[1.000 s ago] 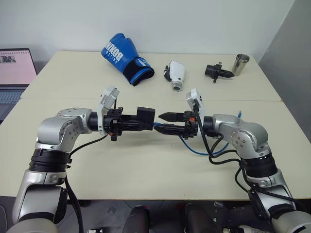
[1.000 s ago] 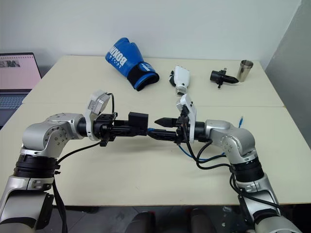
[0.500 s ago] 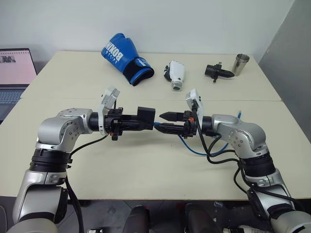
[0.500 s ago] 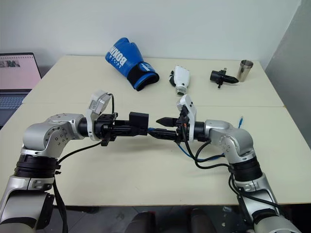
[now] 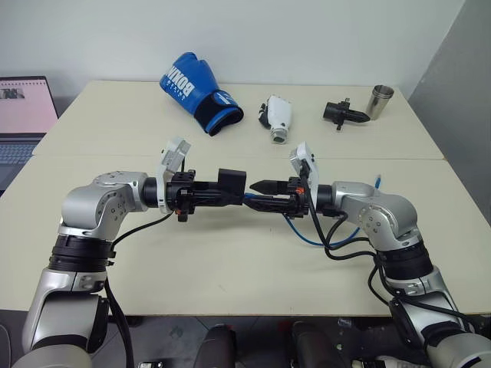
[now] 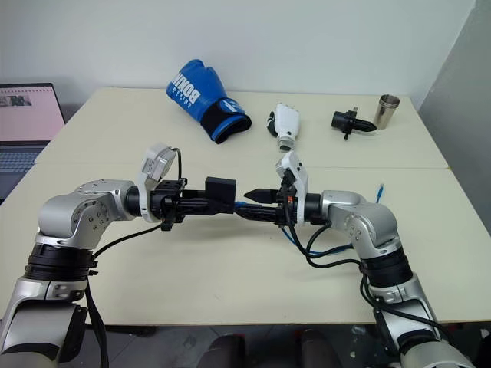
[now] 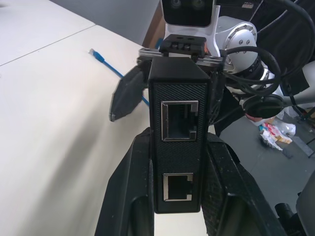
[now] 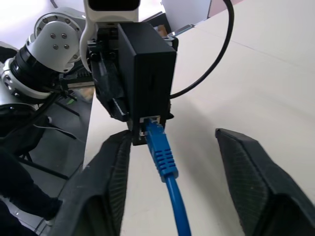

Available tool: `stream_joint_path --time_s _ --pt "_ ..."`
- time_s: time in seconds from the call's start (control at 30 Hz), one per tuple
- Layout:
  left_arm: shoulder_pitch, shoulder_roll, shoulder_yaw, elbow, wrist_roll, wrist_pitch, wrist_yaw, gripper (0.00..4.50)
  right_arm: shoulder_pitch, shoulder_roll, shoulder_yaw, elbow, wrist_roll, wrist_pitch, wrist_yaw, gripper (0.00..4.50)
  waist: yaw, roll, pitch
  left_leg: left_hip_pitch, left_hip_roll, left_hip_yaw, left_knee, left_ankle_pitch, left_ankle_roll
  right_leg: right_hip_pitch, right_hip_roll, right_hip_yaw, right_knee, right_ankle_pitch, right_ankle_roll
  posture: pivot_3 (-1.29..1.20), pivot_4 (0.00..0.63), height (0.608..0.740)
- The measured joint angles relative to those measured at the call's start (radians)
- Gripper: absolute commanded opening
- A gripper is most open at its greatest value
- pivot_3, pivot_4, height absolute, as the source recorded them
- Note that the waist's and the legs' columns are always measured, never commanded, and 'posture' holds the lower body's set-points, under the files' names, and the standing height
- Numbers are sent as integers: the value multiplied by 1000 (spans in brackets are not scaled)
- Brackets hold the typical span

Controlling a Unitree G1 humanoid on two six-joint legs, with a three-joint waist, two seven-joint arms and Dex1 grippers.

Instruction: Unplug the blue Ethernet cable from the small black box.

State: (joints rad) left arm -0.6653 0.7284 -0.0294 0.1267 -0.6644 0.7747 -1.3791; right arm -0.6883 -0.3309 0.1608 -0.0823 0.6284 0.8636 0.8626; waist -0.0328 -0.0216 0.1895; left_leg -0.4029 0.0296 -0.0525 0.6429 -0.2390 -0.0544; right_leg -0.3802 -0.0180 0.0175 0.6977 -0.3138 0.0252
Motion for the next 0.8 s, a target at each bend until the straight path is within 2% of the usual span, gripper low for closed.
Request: stream_joint_path --time_s 0.07,0.13,0.17,0.2,0.3,0.63,0.8 --pt "0 0 0 0 1 0 0 802 0 0 -1 0 13 8 8 1593 0 0 0 0 0 0 0 0 0 0 0 0 0 0 0 0 150 740" --pt "0 0 0 1 2 0 1 802 0 -1 -1 -2 23 17 14 1025 0 0 0 0 0 0 0 0 0 0 0 0 0 0 0 0 150 740" --pt "0 0 0 0 2 0 0 802 0 -3 -1 -2 22 19 16 936 0 0 0 0 0 0 0 0 0 0 0 0 0 0 0 0 150 740" --pt "1 0 0 1 2 0 -1 802 0 -4 -1 -2 23 21 17 627 0 0 0 0 0 0 0 0 0 0 0 0 0 0 0 0 150 740" --pt "2 0 3 2 2 0 -6 802 0 -9 -2 -2 32 25 30 109 0 0 0 0 0 0 0 0 0 0 0 0 0 0 0 0 150 740" --pt "5 -6 3 0 -3 2 -23 802 0 -26 -6 -20 55 52 40 90 0 0 0 0 0 0 0 0 0 0 0 0 0 0 0 0 150 740" --pt "6 -4 6 -5 -19 8 -26 802 6 -68 -11 -43 72 69 61 89 0 0 0 0 0 0 0 0 0 0 0 0 0 0 0 0 150 740"
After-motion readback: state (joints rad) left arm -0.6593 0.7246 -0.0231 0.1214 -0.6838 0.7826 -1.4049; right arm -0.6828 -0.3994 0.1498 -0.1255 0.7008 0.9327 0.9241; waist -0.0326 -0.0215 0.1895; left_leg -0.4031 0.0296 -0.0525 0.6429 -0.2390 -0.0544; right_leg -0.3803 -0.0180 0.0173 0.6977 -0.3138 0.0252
